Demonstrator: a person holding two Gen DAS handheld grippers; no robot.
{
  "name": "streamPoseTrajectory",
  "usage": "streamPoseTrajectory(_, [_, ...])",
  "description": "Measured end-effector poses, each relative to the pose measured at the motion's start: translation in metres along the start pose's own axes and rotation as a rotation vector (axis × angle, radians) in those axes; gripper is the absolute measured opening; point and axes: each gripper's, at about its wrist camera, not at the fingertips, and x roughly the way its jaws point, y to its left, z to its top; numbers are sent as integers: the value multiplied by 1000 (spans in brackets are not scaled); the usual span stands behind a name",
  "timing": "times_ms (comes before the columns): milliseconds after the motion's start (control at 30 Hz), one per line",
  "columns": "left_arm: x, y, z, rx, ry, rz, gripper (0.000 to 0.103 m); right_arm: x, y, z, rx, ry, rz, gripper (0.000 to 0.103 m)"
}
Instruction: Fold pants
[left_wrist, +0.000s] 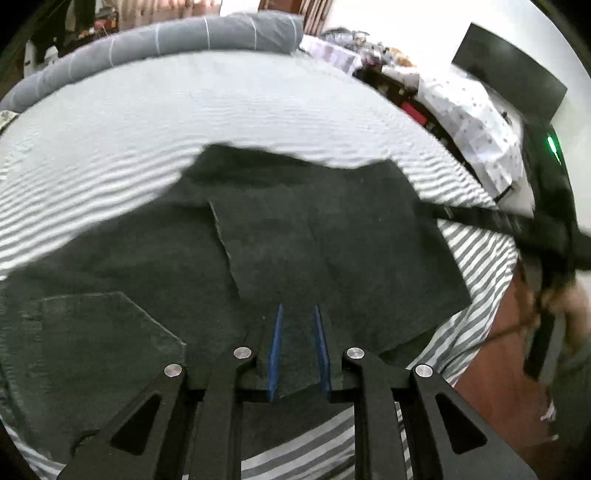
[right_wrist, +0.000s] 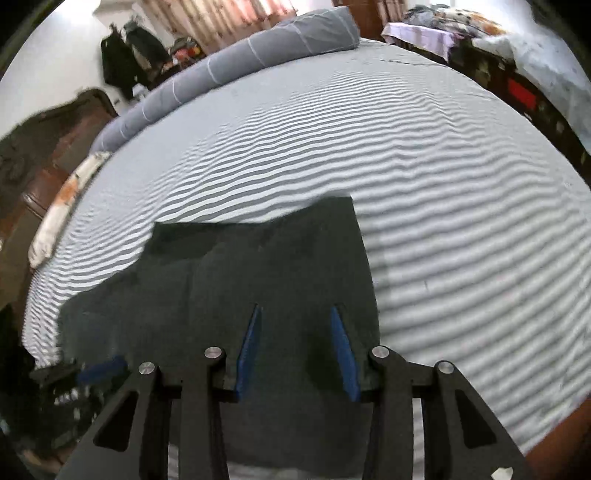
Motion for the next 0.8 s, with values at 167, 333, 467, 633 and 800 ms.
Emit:
streamPoseTrajectory(167, [24, 7, -6, -13, 65, 20, 18, 35, -6, 24, -18, 34, -73, 36])
streamPoseTrajectory(333, [28, 8, -5, -24, 68, 2, 18, 47, -9, 21, -29, 58, -100, 36])
streamPoseTrajectory(467, [25, 10, -5, -38, 67, -15, 18, 32, -9, 3, -28, 70, -99, 36])
streamPoseTrajectory(633, [11, 26, -11, -64, 63, 1, 18, 7, -5, -35, -29, 78, -105, 36])
streamPoseTrajectory(800, [-1, 46, -24, -100, 64, 46, 18, -5, 1, -70, -11, 90, -105, 36])
